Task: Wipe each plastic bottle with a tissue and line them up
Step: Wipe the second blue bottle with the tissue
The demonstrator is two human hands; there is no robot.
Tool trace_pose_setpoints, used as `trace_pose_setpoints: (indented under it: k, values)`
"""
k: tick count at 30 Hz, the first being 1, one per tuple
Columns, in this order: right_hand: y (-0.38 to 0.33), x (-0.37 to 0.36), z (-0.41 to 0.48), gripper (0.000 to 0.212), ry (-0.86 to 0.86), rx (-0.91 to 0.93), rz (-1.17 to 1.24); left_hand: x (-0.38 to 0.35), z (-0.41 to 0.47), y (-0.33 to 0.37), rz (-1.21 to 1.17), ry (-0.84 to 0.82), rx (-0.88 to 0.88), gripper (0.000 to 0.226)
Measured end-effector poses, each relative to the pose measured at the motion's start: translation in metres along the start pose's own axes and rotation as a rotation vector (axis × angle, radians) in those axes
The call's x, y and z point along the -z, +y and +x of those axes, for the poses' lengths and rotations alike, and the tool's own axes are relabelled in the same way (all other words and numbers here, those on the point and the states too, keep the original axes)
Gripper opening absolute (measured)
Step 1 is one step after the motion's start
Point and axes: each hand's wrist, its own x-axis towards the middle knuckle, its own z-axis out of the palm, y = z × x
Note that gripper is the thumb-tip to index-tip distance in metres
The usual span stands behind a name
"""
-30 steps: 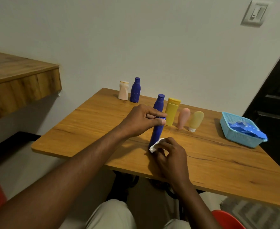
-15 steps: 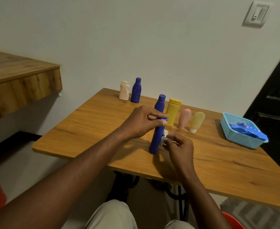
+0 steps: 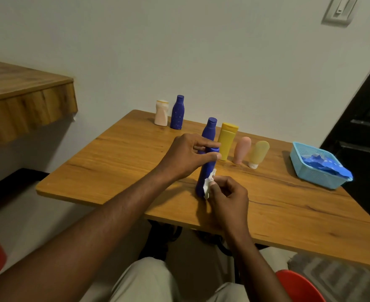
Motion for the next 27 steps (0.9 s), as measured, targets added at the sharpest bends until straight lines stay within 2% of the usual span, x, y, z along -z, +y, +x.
trace_pose_setpoints:
  k: [3, 9, 14, 17, 21, 24, 27]
  values:
    - [0.006, -0.001, 0.008, 0.016, -0.052, -0.104, 0.023, 0.000, 0.001, 0.001, 0.003, 0.001, 0.004, 0.036]
    - [0.006, -0.001, 0.000, 0.013, -0.067, -0.123, 0.050, -0.004, -0.002, -0.001, 0.000, 0.044, -0.011, 0.035]
    - [0.003, -0.014, 0.001, 0.016, 0.003, -0.110, 0.085, -0.004, -0.004, 0.000, 0.006, 0.066, -0.018, 0.034]
    - [-0.005, -0.016, 0.008, 0.026, 0.036, -0.122, 0.182, -0.002, -0.003, 0.001, 0.020, 0.049, -0.020, 0.035]
    - [-0.025, -0.017, 0.021, 0.031, 0.101, -0.003, 0.320, -0.003, -0.003, -0.001, 0.031, 0.053, -0.039, 0.035]
    - [-0.030, -0.019, 0.021, 0.033, 0.052, 0.056, 0.330, -0.002, -0.003, -0.001, 0.021, 0.057, -0.039, 0.035]
    - [-0.011, -0.018, 0.010, 0.037, -0.060, -0.060, 0.202, -0.001, -0.003, -0.001, 0.008, 0.044, -0.030, 0.034]
